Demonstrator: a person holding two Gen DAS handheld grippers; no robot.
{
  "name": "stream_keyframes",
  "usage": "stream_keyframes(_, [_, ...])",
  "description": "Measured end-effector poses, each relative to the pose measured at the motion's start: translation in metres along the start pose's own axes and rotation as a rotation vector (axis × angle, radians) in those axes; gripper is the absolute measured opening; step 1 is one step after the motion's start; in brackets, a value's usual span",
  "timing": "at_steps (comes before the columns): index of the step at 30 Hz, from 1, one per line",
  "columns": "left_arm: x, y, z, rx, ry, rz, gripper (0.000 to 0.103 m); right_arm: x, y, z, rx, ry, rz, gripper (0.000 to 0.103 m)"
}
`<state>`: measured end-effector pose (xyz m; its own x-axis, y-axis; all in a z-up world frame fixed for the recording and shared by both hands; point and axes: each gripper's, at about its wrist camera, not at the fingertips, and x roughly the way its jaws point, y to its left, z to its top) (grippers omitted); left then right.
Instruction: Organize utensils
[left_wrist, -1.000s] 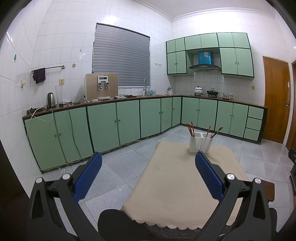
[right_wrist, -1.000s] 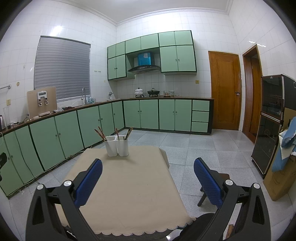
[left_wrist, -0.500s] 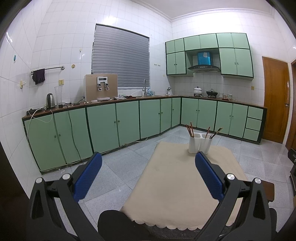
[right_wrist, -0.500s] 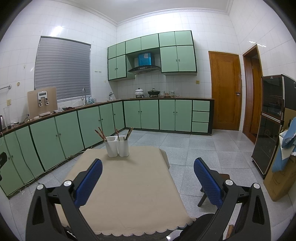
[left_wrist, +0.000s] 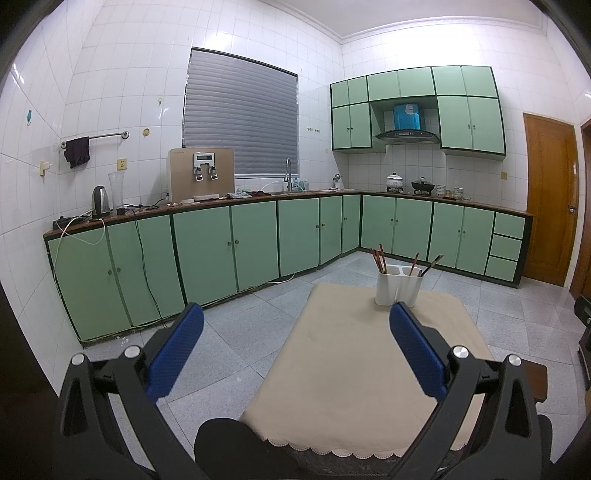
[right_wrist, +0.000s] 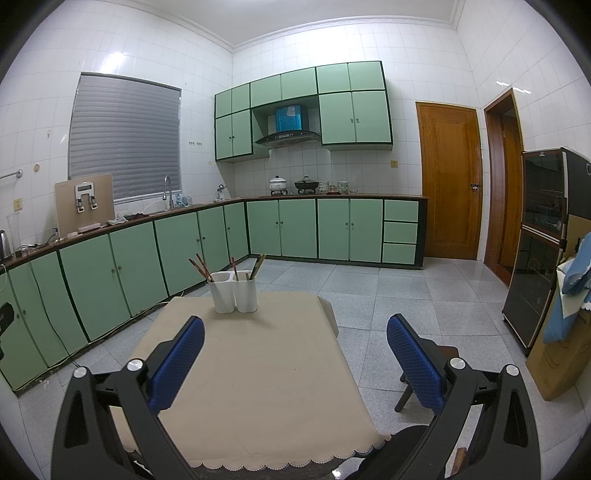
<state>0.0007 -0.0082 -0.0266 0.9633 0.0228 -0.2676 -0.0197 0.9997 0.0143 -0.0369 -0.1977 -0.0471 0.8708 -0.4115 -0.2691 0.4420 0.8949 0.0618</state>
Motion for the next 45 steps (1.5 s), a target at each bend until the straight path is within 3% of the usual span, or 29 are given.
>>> stream_keyframes(45, [0.0003, 0.0002, 0.0018, -0.002, 0.006, -0.006, 0.098, 0.0011, -0.0013, -0.0034, 0.005, 0.002, -0.003, 0.097])
